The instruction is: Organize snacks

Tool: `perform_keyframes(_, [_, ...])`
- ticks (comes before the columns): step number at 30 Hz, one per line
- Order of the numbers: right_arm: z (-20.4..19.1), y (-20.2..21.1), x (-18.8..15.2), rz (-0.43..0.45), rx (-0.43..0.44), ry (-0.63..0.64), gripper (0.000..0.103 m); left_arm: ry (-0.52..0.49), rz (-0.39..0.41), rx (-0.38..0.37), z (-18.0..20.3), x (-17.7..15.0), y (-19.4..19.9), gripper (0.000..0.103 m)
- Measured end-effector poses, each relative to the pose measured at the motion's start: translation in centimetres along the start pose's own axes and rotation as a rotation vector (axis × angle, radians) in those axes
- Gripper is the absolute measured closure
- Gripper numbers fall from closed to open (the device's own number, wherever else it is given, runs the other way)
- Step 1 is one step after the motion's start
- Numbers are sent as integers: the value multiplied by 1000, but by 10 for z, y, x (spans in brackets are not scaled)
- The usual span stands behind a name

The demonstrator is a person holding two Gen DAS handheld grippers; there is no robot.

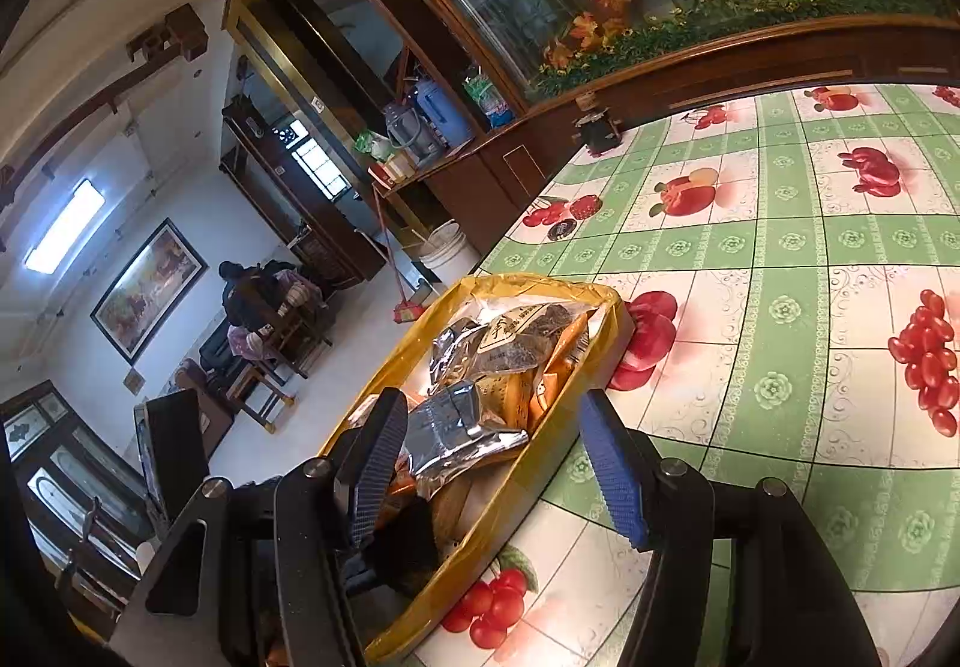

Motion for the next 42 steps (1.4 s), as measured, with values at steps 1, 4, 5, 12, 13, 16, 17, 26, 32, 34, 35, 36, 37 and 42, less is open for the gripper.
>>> perform_keyframes(1, [-1,2,-1,0,0,5,41,-2,13,3,0,-1,4,25])
perform_keyframes(4, [-4,6,-5,-3,2,24,39,-19,36,17,3,-4,14,25])
perform_keyframes(5, [-5,7,-7,-3,0,30,38,-24,42,17,4,-6,17,25])
perform_keyframes(12, [-8,20,-18,-5,-5,51,34,-29,69,10,6,-15,34,25])
perform_keyframes(13, [-8,22,-20,-5,-8,53,34,-26,72,7,6,-17,35,24])
perform_keyframes(16, [-8,27,-25,-3,-19,61,32,-21,82,-2,6,-20,40,20])
perform_keyframes(17, [-9,29,-27,-3,-22,64,31,-19,86,-7,5,-22,42,20])
perform_keyframes(26, [-12,33,-44,-38,-52,119,24,-22,84,-74,4,-39,50,20])
perform_keyframes(32, [-20,34,-53,-65,-66,191,21,-14,82,-90,-7,-48,57,20])
perform_keyframes(34, [-23,34,-54,-71,-66,212,20,-10,92,-93,-11,-50,62,20])
perform_keyframes(35, [-25,35,-55,-75,-67,229,20,-8,99,-94,-14,-50,65,20])
perform_keyframes(36, [-28,34,-55,-77,-67,244,20,-7,107,-96,-16,-51,68,20])
perform_keyframes(37, [-31,35,-56,-79,-67,263,19,-4,113,-96,-18,-51,71,20])
perform_keyframes(42, [-53,35,-57,-102,-71,397,17,12,142,-93,-31,-53,87,20])
Point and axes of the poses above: each gripper's, at about its wrist camera, not at the fingertips, and y roughly against the way its jaws point, z to its right, x to its top, the point moved 6 cm from there along -y, roughly the way its jaws point, and after that the axes turned 15 degrees about -z, right-handed, at the moved point
